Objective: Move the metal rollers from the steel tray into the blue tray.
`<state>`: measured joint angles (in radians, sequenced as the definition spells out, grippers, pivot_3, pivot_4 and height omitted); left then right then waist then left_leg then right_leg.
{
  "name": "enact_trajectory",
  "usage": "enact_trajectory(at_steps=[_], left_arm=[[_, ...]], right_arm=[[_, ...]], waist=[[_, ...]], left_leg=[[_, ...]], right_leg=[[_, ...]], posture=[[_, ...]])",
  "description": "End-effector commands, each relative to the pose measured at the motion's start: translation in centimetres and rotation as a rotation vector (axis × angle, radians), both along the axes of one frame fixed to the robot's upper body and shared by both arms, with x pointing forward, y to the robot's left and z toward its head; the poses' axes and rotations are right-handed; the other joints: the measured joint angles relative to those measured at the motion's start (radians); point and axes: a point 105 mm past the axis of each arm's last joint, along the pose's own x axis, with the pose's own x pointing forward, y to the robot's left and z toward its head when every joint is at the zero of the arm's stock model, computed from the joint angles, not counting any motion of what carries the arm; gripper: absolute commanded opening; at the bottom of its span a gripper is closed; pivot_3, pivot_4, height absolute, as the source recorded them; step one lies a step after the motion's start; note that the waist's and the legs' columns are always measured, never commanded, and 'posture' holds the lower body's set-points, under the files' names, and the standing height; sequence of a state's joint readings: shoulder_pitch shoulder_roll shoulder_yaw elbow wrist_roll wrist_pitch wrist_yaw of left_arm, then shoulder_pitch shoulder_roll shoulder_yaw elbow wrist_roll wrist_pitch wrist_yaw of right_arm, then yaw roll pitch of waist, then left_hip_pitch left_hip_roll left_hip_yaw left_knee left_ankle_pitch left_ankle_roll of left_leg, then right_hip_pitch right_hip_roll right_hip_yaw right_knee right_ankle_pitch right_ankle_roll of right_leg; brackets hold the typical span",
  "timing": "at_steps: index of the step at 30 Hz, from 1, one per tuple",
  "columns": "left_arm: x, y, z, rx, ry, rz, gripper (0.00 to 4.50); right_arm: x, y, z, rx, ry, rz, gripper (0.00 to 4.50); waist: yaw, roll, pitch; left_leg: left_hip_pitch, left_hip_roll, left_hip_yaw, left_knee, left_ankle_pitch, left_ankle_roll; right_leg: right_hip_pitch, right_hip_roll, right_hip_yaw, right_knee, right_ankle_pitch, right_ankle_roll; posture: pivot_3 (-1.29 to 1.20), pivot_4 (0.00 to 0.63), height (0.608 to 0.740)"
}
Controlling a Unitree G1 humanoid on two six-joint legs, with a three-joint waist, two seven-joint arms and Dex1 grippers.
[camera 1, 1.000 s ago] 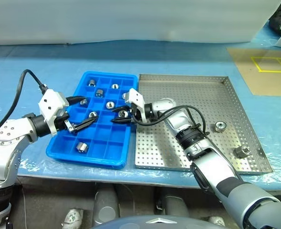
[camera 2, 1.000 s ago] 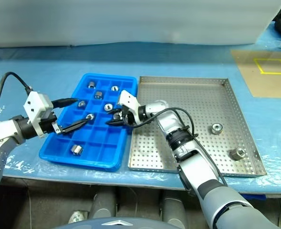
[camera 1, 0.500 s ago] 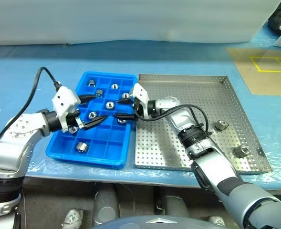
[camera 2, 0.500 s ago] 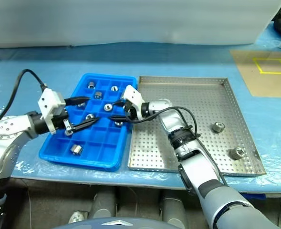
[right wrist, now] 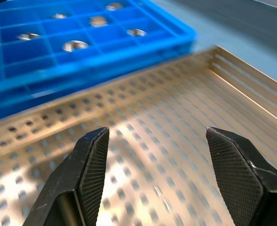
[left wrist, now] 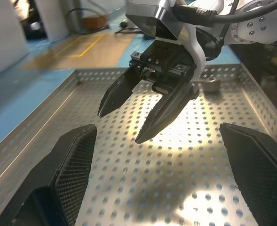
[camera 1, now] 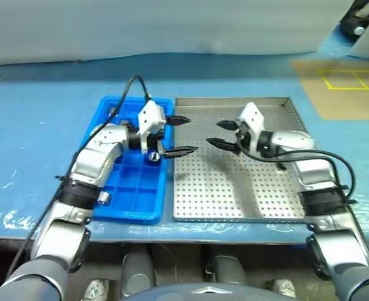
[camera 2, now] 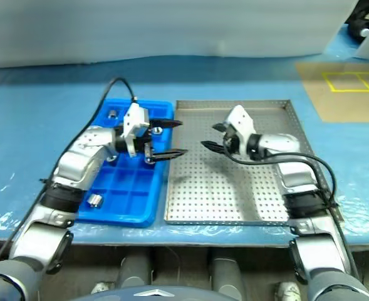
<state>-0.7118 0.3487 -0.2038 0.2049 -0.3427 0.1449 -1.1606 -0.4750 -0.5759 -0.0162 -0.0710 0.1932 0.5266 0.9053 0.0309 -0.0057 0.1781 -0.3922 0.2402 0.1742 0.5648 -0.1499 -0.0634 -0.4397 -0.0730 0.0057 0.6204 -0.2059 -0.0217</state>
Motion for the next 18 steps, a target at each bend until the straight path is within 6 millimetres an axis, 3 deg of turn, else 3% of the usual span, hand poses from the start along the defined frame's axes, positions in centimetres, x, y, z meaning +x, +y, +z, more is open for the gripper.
enact_trajectory(at_steps=[1, 8, 18], left_arm=[[-0.1, -1.6, 0.5, 0.000, -0.048, -0.088, 4.42], [-0.2, -3.4, -0.1, -0.004, -0.049, -0.174, 4.42], [0.1, -2.3, -0.5, -0.002, -0.051, -0.128, 4.42]], right_arm=[[-1.5, -2.9, 1.1, -0.003, -0.044, -0.124, 3.35], [-3.5, -7.9, -2.1, 0.023, 0.029, -0.394, 3.35], [-0.7, -11.0, -4.2, -0.003, 0.019, -0.553, 3.35]], waist=[[-0.019, 0.000, 0.000], [-0.074, 0.000, 0.000], [-0.102, 0.001, 0.000]], left_leg=[[0.002, 0.000, 0.000, 0.000, 0.000, 0.000], [0.007, -0.001, 0.003, 0.002, -0.004, 0.007], [0.004, -0.003, 0.004, 0.011, -0.008, 0.014]], right_leg=[[0.001, 0.000, 0.000, 0.000, 0.000, 0.000], [0.006, 0.000, 0.005, -0.003, 0.001, 0.002], [0.007, 0.000, 0.009, -0.003, 0.002, 0.005]], posture=[[-0.49, 0.150, 0.740], [-0.54, 0.150, 0.740], [-0.48, 0.150, 0.740]])
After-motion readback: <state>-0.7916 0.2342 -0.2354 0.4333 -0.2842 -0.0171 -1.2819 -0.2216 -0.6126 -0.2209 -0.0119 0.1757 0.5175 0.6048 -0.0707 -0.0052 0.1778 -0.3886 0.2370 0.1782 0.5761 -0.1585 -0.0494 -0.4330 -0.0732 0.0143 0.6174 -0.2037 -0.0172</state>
